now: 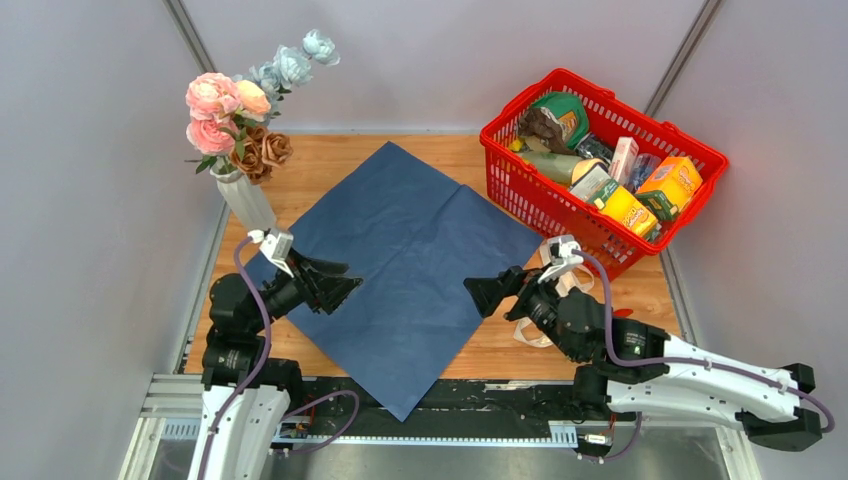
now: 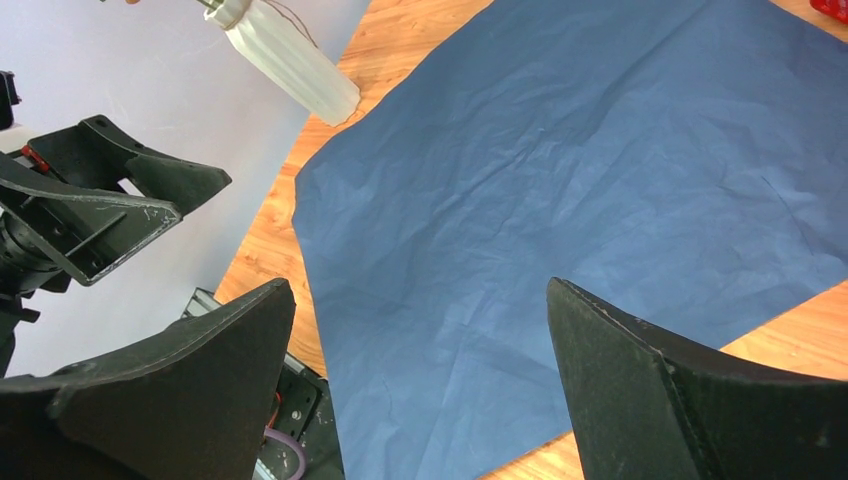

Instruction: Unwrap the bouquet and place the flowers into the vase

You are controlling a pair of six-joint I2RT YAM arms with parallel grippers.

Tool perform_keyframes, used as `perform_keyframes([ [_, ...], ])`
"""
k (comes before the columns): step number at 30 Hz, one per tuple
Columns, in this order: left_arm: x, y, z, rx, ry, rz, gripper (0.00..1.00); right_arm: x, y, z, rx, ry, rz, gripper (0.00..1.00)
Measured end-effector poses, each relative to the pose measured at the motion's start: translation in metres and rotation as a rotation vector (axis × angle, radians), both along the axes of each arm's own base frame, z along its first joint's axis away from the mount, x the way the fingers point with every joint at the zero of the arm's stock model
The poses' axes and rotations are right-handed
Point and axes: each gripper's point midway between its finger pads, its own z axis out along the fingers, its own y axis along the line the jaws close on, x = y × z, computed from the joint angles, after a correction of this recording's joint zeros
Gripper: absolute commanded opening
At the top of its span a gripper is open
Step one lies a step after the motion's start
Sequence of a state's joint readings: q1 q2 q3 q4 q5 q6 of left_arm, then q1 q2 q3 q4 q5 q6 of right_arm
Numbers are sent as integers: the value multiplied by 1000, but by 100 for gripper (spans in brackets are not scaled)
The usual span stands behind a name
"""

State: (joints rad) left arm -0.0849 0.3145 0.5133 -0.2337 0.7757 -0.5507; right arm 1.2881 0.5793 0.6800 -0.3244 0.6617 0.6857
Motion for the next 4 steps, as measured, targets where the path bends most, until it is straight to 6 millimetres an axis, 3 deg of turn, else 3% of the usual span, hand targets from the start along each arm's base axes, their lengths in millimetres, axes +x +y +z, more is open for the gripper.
perform_keyframes([
  [4,0,0,0,1,-3,0,71,0,-2,2,8,-4,-4,100],
])
